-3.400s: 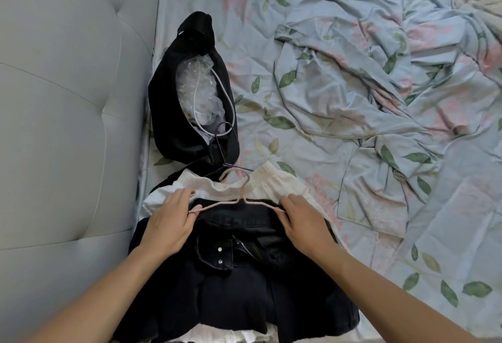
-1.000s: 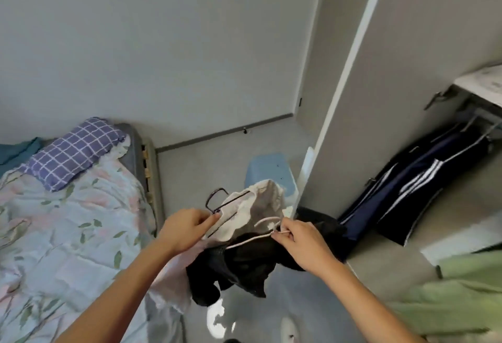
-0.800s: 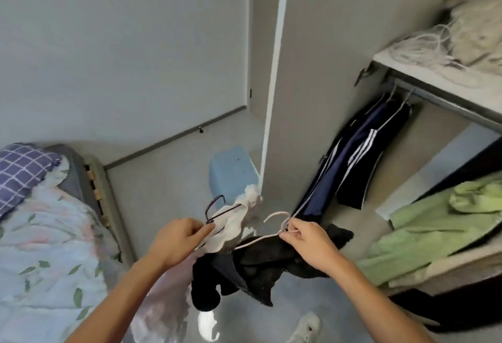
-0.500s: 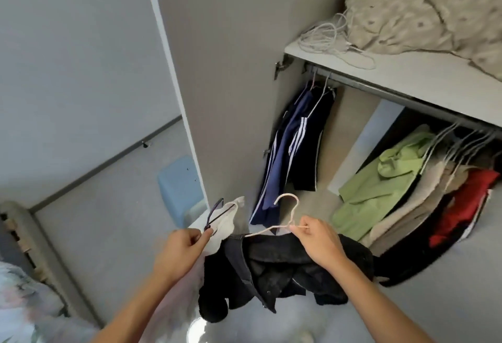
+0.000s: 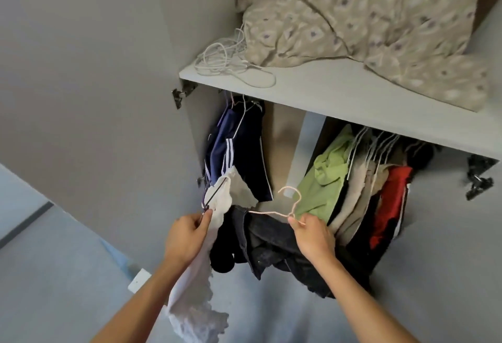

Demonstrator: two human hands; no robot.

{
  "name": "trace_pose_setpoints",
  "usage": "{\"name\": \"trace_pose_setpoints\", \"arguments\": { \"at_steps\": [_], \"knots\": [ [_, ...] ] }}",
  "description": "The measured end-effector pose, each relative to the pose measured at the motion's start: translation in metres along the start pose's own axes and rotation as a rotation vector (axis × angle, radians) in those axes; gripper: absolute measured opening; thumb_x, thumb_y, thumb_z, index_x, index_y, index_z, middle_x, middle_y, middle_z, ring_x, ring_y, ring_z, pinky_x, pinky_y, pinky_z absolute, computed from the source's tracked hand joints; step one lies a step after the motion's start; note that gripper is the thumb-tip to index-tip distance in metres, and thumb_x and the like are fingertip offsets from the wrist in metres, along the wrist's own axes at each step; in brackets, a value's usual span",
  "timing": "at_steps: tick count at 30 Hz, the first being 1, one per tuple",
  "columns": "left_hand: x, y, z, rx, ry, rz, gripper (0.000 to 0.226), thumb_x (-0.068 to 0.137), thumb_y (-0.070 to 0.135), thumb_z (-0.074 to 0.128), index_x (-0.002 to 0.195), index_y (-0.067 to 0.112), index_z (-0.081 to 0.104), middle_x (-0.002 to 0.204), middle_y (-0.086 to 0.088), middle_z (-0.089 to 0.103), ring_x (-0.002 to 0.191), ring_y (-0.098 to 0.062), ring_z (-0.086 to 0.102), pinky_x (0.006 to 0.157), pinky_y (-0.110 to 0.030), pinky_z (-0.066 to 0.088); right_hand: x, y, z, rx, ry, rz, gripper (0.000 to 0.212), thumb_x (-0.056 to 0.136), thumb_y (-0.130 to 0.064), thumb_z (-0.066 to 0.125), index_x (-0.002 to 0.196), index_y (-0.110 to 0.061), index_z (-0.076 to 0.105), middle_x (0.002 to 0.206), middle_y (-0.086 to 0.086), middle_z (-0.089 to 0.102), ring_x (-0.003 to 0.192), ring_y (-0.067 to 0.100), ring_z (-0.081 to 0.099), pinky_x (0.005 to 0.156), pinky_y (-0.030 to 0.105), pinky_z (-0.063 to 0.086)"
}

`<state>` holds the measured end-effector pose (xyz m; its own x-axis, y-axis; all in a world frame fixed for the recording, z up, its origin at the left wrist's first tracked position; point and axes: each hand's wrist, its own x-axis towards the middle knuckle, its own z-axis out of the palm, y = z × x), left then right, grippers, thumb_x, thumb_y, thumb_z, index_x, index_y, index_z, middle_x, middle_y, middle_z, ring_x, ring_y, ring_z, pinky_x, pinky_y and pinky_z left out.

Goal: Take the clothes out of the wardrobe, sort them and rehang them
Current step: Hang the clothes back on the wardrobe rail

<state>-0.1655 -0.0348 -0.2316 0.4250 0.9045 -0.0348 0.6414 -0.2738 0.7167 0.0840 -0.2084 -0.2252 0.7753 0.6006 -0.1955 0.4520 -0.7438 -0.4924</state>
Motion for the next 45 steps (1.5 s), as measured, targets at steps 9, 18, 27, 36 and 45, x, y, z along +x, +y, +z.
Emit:
{"name": "trace_pose_setpoints", "arguments": {
  "at_steps": [9, 18, 27, 36, 45],
  "knots": [
    [0.1, 0.041, 0.008, -0.135, -0.001, 0.22, 0.059, 0.107, 0.04, 0.057, 0.06, 0.015, 0.032, 0.049, 0.006, 0.032, 0.05, -0.013, 0.03, 0.054, -0.037, 0.034, 0.057, -0.005, -0.009, 0.21, -0.009, 0.249, 0.042, 0.101, -0.045, 0.057, 0.067, -0.021, 0.051, 0.079, 0.008, 0.065, 0.088, 0.039, 0.068, 0.076, 0.044, 0.057],
    [0.213, 0.084, 0.048, -0.129, -0.236, 0.293, 0.055, 0.109, 0.036, 0.05, 0.059, 0.018, 0.035, 0.048, 0.007, 0.037, 0.049, -0.013, 0.036, 0.055, -0.035, 0.03, 0.109, -0.074, 0.018, 0.77, 0.017, 0.255, 0.025, 0.107, -0.021, 0.053, 0.085, -0.012, 0.054, 0.073, 0.002, 0.043, 0.057, 0.009, 0.048, 0.069, 0.042, 0.065],
    [0.266, 0.122, 0.082, -0.191, -0.244, 0.326, 0.043, 0.11, 0.028, 0.043, 0.067, 0.02, 0.045, 0.064, 0.003, 0.052, 0.061, -0.018, 0.052, 0.055, -0.034, 0.034, 0.166, -0.103, 0.046, 0.858, 0.321, 0.18, 0.019, 0.108, -0.022, 0.053, 0.097, -0.007, 0.057, 0.076, 0.005, 0.047, 0.062, 0.012, 0.051, 0.063, 0.038, 0.064],
    [0.306, 0.146, 0.117, -0.199, -0.172, 0.362, 0.033, 0.11, 0.025, 0.039, 0.088, 0.011, 0.06, 0.085, -0.007, 0.067, 0.077, -0.026, 0.063, 0.067, -0.04, 0.046, 0.227, -0.12, 0.029, 0.724, 0.477, 0.033, 0.028, 0.103, -0.036, 0.05, 0.084, -0.017, 0.059, 0.067, -0.004, 0.055, 0.062, 0.019, 0.057, 0.071, 0.054, 0.059],
    [0.372, 0.157, 0.152, -0.072, -0.047, 0.425, 0.031, 0.109, 0.033, 0.041, 0.122, 0.013, 0.062, 0.109, -0.023, 0.07, 0.103, -0.045, 0.067, 0.074, -0.04, 0.046, 0.29, -0.125, 0.0, 0.66, 0.519, 0.05, 0.026, 0.102, -0.039, 0.051, 0.09, -0.019, 0.061, 0.089, 0.011, 0.069, 0.084, 0.036, 0.07, 0.078, 0.048, 0.062]
  ]
}}
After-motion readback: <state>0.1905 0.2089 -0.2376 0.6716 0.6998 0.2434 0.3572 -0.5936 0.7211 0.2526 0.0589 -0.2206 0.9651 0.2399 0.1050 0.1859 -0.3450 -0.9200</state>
